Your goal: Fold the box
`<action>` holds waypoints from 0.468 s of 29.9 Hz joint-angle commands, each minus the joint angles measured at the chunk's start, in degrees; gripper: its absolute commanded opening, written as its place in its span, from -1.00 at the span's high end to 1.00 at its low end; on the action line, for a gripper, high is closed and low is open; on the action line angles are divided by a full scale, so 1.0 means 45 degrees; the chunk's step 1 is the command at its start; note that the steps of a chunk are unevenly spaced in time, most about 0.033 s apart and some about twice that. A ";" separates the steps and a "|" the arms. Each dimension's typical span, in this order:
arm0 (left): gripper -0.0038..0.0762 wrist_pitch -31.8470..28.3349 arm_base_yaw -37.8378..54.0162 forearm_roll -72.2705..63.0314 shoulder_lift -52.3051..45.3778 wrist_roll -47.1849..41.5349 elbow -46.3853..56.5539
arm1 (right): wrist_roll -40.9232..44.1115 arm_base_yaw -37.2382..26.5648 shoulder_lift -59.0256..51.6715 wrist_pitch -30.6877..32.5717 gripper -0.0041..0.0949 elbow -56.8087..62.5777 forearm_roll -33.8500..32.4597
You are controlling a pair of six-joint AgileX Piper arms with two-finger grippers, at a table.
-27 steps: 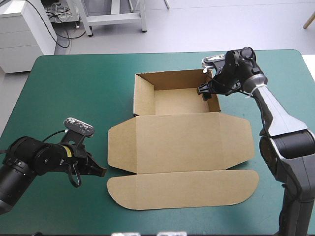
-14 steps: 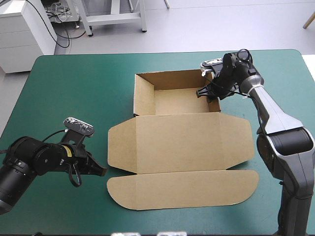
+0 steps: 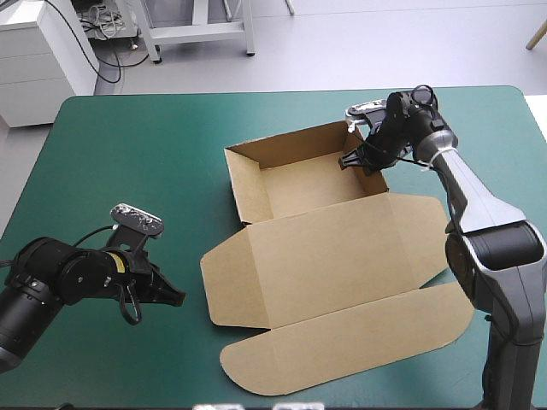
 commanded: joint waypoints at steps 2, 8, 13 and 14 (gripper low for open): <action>0.92 -0.0479 0.0036 -0.0030 -0.0216 -0.0041 -0.0295 | -0.0458 -0.0306 -0.0713 -0.0152 0.96 -0.0533 -0.0254; 0.92 -0.0428 0.0036 -0.0001 -0.0216 -0.0041 -0.0295 | -0.0565 -0.1547 -0.0713 -0.0076 0.96 -0.1498 -0.0332; 0.92 -0.0338 0.0036 0.0019 -0.0216 -0.0041 -0.0295 | -0.0591 -0.3258 -0.0713 -0.0070 0.96 -0.2131 -0.0363; 0.92 -0.0338 0.0036 0.0019 -0.0216 -0.0041 -0.0295 | -0.0591 -0.3661 -0.0713 -0.0070 0.96 -0.2154 -0.0363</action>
